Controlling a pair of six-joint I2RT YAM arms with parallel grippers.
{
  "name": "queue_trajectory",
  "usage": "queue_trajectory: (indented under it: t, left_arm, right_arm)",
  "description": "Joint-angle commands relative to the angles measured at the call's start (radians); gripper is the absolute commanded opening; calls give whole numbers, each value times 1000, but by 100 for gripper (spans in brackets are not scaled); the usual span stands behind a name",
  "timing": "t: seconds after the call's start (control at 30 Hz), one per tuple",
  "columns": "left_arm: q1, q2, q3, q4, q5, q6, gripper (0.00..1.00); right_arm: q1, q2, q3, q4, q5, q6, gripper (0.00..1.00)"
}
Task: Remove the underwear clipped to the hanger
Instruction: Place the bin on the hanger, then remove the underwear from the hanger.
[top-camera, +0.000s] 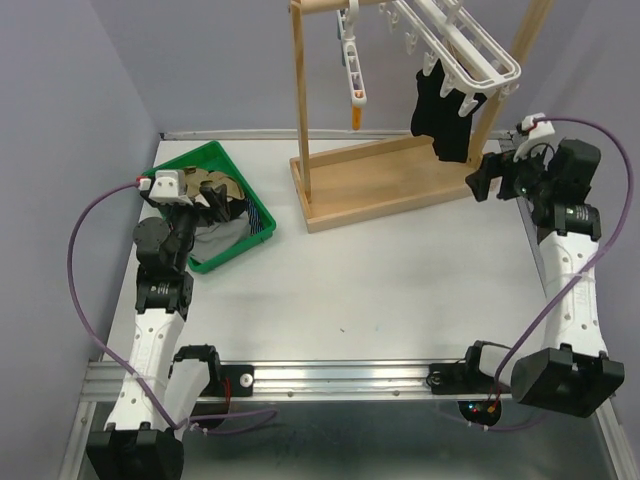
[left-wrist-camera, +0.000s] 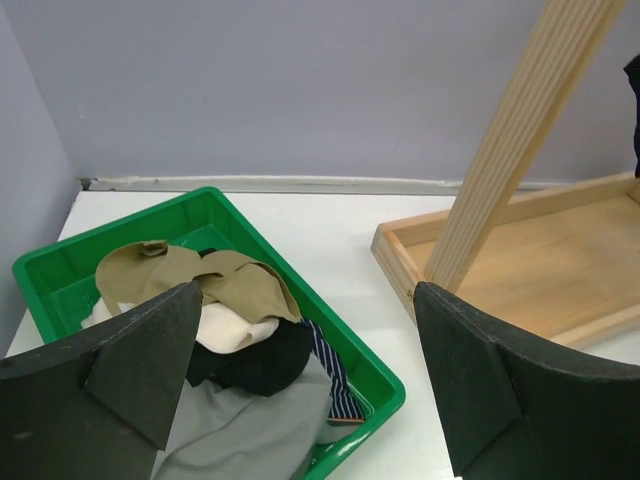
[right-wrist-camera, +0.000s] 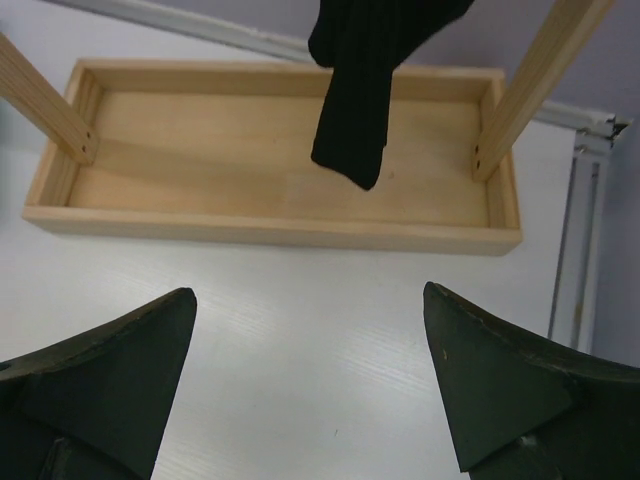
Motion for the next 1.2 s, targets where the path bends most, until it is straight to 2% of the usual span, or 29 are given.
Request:
queue_trajectory:
  t: [0.0, 0.17, 0.43, 0.67, 0.83, 1.03, 1.17]
  left_arm:
    - [-52, -25, -14, 16, 28, 49, 99]
    - [-58, -31, -9, 15, 49, 32, 99]
    - [-66, -40, -11, 15, 59, 26, 99]
    - [-66, -43, -11, 16, 68, 20, 99]
    - [-66, -46, -12, 15, 69, 20, 99]
    - [-66, -45, -11, 16, 75, 20, 99]
    - [-66, -43, -11, 15, 79, 20, 99]
  right_arm:
    - [-10, -23, 206, -114, 4, 65, 100]
    - [-23, 6, 374, -175, -11, 125, 100]
    - [-44, 142, 675, -151, 9, 295, 98]
    - [-44, 254, 758, 18, 91, 469, 93]
    - [-44, 359, 823, 69, 87, 570, 88]
    - [-49, 461, 898, 119, 96, 660, 76]
    - [-53, 498, 913, 142, 87, 702, 75]
